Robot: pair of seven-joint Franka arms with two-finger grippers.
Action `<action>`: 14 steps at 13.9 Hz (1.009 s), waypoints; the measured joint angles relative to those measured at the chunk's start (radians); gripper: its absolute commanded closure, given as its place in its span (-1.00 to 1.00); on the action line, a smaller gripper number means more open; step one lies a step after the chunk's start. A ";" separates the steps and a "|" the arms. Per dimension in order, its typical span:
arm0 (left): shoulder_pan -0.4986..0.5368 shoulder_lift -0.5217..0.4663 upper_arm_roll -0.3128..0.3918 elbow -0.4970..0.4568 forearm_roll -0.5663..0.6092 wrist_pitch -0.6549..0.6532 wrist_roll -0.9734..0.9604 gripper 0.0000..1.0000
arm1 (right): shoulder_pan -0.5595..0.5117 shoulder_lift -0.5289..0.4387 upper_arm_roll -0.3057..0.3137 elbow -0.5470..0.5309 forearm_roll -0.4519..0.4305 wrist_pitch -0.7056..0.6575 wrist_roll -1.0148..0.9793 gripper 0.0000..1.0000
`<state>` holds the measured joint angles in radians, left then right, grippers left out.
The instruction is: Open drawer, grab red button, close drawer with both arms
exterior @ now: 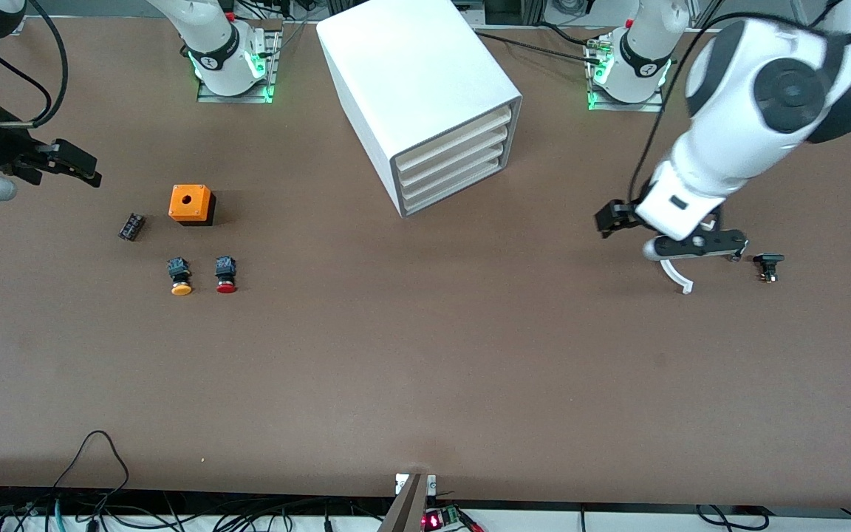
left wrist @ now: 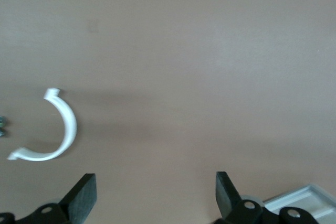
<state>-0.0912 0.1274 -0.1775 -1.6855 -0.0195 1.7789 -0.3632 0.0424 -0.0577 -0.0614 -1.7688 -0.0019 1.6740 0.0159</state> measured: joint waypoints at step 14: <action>0.027 -0.063 0.296 0.202 -0.004 -0.252 0.444 -1.00 | -0.001 0.000 -0.008 0.055 0.000 0.003 0.000 -1.00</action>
<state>-0.0639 0.0642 0.1183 -1.4834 -0.0236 1.5265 0.0807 0.0418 -0.0573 -0.0694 -1.7140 -0.0020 1.6766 0.0157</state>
